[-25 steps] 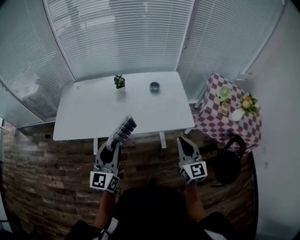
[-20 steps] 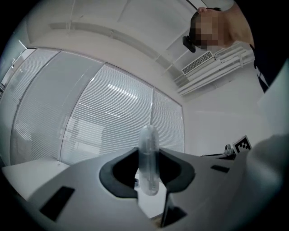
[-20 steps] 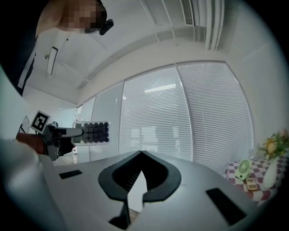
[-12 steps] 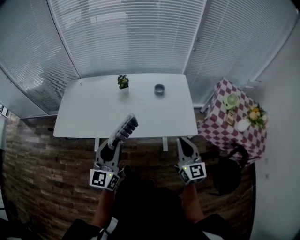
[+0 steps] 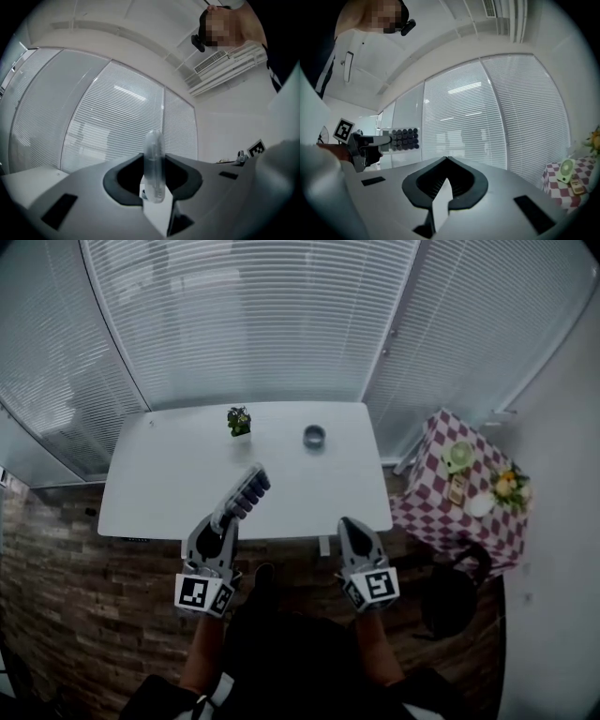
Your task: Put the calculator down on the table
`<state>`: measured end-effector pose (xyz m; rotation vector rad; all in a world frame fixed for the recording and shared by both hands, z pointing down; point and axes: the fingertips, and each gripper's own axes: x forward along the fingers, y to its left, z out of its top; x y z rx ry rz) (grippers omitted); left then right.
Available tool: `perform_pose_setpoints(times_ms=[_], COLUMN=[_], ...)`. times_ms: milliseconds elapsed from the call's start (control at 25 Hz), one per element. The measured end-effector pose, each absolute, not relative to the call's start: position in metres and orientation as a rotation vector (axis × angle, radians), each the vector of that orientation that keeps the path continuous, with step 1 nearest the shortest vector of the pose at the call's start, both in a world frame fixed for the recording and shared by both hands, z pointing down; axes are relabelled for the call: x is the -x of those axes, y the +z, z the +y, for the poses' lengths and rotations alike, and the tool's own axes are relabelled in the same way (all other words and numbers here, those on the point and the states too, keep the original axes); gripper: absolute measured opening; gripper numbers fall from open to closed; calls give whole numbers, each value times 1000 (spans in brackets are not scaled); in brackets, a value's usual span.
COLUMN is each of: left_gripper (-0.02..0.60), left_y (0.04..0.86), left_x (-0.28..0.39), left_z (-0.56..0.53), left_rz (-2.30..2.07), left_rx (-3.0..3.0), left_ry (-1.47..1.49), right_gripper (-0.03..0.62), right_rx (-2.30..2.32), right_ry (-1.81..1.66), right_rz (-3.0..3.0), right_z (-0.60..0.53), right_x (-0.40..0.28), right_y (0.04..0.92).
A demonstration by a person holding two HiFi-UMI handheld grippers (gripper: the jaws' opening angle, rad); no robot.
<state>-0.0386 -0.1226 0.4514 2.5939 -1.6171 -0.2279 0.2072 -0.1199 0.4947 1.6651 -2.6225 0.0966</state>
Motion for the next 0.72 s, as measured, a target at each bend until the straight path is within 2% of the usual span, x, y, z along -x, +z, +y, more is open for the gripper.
perform_pose_setpoints(times_ms=[720], left_gripper=[100], left_y=[460], left_x=[75], left_z=[-239], left_rz=[-1602], left_rx=[-2598], left_ry=[-185], right_gripper=[6], right_rx=[-1710], right_ry=[49], right_rz=[-2556], right_z=[-233], right_x=[-182], right_y=[491])
